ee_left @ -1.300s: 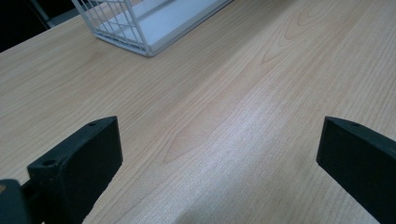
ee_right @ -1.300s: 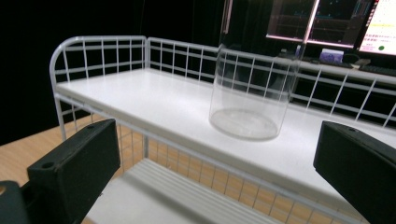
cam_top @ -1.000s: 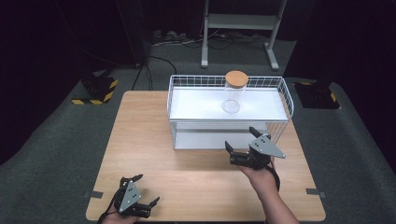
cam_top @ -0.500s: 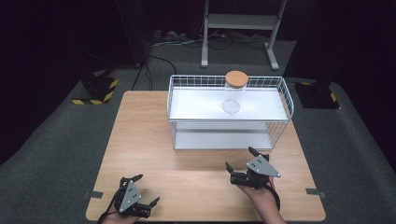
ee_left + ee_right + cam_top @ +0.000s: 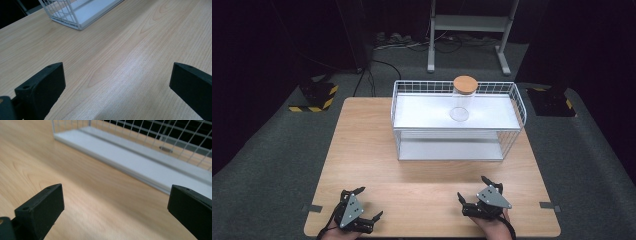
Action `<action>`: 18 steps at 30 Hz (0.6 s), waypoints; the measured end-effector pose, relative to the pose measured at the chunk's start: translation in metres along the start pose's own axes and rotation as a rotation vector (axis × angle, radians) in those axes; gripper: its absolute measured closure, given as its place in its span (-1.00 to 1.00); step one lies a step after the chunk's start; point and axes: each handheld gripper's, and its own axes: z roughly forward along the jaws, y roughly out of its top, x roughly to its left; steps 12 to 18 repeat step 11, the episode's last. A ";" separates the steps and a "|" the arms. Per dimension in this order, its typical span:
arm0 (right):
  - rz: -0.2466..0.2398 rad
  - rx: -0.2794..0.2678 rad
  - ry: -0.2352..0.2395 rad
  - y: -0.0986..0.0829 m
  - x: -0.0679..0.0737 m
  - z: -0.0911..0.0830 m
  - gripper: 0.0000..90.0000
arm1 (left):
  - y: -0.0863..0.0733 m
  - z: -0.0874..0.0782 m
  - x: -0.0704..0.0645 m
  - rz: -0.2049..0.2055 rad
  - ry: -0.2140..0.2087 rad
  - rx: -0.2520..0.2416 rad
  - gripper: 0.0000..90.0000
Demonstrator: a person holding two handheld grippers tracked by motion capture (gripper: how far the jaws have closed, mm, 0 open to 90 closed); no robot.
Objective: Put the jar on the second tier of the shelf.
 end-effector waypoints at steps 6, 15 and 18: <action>-0.002 0.039 -0.031 -0.007 -0.003 -0.003 -0.98 | 0.000 -0.001 -0.001 0.009 0.005 0.000 -0.99; 0.025 0.016 -0.047 -0.008 -0.005 -0.006 -0.99 | 0.000 0.000 -0.002 0.010 0.009 0.001 -0.99; 0.025 0.016 -0.047 -0.008 -0.005 -0.006 -0.99 | 0.000 0.000 -0.002 0.010 0.009 0.001 -0.99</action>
